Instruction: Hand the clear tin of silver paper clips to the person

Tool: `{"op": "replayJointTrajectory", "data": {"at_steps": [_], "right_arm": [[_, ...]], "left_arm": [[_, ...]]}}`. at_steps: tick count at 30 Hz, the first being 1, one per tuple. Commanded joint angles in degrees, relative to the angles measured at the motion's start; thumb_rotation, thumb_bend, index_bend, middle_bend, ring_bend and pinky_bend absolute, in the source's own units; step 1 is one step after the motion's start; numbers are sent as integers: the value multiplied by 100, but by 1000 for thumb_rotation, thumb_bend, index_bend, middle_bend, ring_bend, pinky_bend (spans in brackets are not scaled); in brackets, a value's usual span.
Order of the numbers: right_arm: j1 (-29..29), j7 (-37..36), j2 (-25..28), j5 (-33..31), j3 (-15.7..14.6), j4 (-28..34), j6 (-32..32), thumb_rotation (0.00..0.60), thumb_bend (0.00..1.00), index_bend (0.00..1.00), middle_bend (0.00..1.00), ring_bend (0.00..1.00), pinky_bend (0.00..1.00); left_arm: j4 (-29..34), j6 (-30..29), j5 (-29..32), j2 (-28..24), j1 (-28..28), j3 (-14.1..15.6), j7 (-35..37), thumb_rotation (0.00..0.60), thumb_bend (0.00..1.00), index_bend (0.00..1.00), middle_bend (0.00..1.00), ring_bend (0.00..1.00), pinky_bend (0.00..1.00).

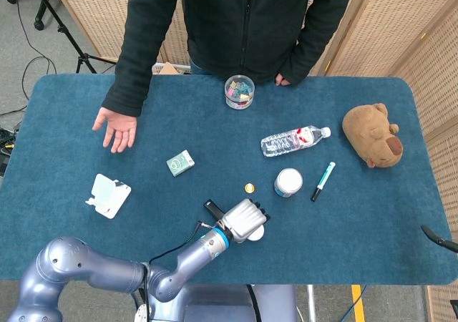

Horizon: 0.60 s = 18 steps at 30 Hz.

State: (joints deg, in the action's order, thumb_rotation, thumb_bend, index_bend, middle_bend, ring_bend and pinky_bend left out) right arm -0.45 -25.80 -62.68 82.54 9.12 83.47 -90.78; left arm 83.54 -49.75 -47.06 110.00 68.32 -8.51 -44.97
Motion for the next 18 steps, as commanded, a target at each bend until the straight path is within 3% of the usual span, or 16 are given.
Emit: {"op": "replayJointTrajectory", "data": {"at_steps": [1, 9, 15, 18], "right_arm": [[-3, 2, 1, 1, -1, 0, -2, 600, 0, 0, 0, 0, 0], [-8, 2, 8, 10, -6, 8, -6, 600, 0, 0, 0, 0, 0], [-8, -8, 18, 38, -18, 13, -8, 600, 0, 0, 0, 0, 0], [-16, -9, 26, 60, -27, 29, -25, 600, 0, 0, 0, 0, 0]], "left_arm": [[-30, -97, -96, 21, -45, -8, 73, 600, 359, 707, 585, 427, 530], [590, -386, -572, -491, -217, -206, 403, 600, 367, 707, 585, 427, 530], [1728, -894, -739, -1575, -557, -456, 522, 600, 367, 707, 585, 427, 530], [2219, -1195, -981, -2198, -800, -444, 532, 600, 367, 707, 585, 427, 530]]}}
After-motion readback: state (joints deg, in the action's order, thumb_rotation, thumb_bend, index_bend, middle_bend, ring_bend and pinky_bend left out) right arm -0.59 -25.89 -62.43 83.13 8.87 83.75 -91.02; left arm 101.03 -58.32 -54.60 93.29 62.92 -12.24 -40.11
